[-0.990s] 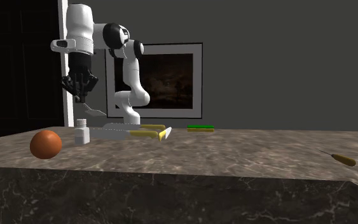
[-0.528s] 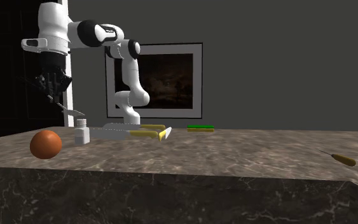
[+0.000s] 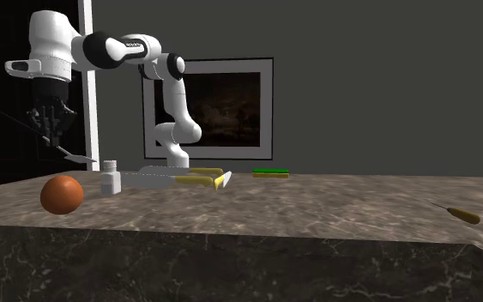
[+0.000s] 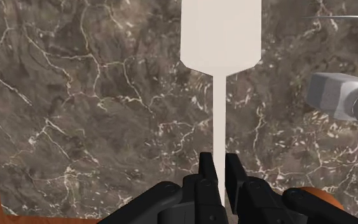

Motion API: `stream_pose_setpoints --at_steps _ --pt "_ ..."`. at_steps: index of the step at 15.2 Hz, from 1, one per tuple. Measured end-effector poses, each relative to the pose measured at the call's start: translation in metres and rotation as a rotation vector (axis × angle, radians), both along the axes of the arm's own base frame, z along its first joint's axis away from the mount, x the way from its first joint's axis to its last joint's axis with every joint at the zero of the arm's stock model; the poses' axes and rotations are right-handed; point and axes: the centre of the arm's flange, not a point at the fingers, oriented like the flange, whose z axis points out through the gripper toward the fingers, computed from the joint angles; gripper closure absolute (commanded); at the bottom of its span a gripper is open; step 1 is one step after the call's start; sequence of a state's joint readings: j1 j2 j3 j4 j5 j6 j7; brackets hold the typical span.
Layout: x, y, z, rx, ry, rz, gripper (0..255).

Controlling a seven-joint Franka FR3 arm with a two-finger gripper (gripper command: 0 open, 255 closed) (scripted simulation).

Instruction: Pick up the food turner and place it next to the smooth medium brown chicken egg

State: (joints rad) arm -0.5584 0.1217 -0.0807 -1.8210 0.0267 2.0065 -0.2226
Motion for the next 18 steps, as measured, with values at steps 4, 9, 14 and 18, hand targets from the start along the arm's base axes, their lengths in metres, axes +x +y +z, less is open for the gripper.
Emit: stream_pose_setpoints --at_steps 4,9,14,18 --pt "0.000 0.000 -0.021 0.000 0.000 0.000 255" --pt "-0.001 0.000 -0.047 0.000 0.000 0.000 255" --pt "0.000 0.000 -0.073 0.000 0.000 0.000 255" --pt "-0.001 0.001 -0.095 0.000 0.000 0.000 255"
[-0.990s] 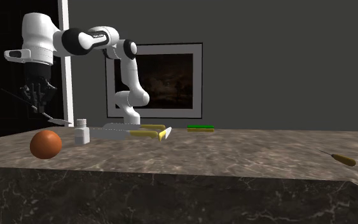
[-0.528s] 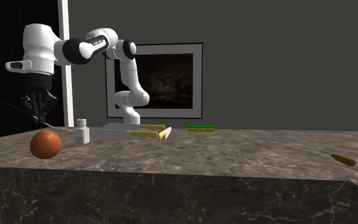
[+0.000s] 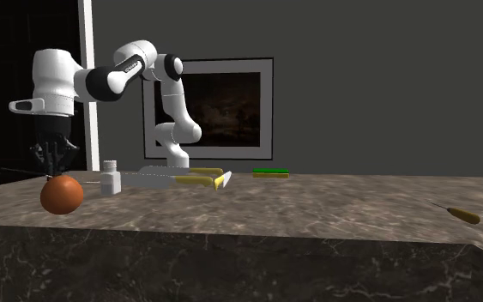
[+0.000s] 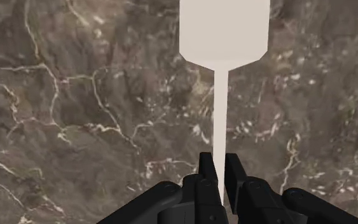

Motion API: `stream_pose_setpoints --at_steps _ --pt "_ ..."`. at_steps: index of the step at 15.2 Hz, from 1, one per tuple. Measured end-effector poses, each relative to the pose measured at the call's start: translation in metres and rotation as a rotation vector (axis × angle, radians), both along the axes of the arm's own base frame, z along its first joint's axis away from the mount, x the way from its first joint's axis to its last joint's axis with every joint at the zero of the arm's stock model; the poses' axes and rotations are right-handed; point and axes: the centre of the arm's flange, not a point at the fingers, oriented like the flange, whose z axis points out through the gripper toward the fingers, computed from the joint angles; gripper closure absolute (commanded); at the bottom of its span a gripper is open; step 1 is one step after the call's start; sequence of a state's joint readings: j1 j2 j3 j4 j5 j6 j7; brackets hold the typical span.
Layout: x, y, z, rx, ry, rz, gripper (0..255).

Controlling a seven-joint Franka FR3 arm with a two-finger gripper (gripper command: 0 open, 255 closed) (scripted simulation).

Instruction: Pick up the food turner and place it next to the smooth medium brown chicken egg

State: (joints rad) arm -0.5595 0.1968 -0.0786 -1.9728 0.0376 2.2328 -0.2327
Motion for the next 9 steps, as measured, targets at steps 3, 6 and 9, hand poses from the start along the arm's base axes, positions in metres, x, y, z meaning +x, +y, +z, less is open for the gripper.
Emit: stream_pose_setpoints --at_steps 3,6,9 --pt "0.001 0.000 -0.016 0.000 0.000 0.000 255" --pt "0.001 -0.001 -0.026 0.000 0.000 0.000 255" --pt "0.001 -0.001 -0.027 0.000 0.000 0.000 255"
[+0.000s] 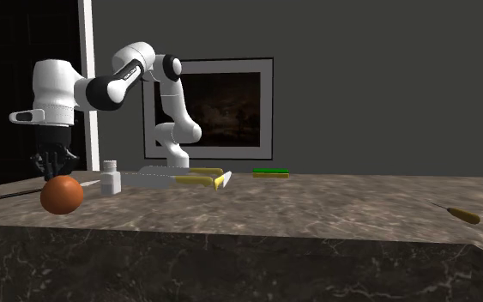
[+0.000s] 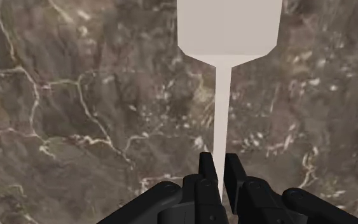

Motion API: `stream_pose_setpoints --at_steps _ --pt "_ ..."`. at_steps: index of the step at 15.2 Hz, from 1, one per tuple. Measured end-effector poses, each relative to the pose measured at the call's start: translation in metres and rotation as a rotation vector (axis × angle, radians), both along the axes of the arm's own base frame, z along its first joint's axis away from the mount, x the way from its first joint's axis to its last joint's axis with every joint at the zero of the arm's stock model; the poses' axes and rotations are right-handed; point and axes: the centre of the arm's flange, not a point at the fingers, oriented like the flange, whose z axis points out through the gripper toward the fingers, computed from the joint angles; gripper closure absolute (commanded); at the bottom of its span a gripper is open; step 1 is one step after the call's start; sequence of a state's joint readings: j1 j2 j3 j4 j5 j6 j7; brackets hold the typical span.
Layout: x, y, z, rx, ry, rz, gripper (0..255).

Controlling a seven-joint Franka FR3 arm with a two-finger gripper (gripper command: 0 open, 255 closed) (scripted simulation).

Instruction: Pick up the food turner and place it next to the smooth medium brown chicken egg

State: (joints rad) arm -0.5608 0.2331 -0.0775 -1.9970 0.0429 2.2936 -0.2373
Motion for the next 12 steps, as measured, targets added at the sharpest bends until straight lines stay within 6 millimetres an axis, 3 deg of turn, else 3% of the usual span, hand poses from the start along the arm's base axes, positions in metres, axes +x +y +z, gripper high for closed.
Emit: stream_pose_setpoints --at_steps 2,3,9,12 --pt "0.000 0.000 0.000 0.000 0.000 0.000 255" --pt "0.000 0.000 0.000 0.000 0.000 0.000 0" --pt "0.000 0.000 0.000 0.000 0.000 0.000 0" --pt "-0.001 0.001 0.029 -0.001 -0.001 0.000 0"
